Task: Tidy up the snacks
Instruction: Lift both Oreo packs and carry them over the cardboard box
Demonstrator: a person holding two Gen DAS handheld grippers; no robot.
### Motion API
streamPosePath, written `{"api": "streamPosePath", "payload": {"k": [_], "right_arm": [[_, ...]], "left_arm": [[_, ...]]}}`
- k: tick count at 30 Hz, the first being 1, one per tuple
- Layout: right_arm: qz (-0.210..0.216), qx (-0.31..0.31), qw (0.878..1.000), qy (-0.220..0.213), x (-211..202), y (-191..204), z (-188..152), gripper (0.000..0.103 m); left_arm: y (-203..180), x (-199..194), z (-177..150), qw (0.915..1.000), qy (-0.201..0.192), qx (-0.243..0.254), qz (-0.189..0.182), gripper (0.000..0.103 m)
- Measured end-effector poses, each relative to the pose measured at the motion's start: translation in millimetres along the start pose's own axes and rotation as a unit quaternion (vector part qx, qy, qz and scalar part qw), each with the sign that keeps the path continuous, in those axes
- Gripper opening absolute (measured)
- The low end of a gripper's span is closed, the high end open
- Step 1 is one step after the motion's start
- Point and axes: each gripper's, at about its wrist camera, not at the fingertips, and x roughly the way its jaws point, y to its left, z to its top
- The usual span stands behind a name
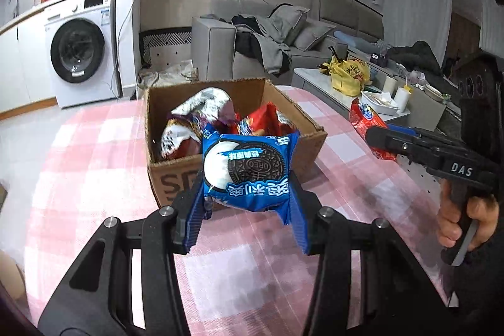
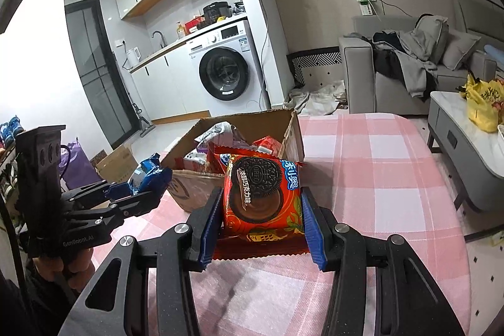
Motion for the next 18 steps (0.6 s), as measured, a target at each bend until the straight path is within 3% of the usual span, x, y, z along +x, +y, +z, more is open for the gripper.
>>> {"api": "streamPosePath", "payload": {"k": [8, 18], "right_arm": [[0.003, -0.022, 1.000, -0.008, -3.0, 19.2, 11.1, 0.048], [0.012, -0.032, 0.999, -0.017, 9.5, 28.9, 31.9, 0.048]], "left_arm": [[11.9, 2.7, 16.9, 0.9999, 0.006, -0.013, 0.002, 0.044], [17.1, -2.8, 46.3, 0.9997, -0.014, -0.003, 0.018, 0.044]]}}
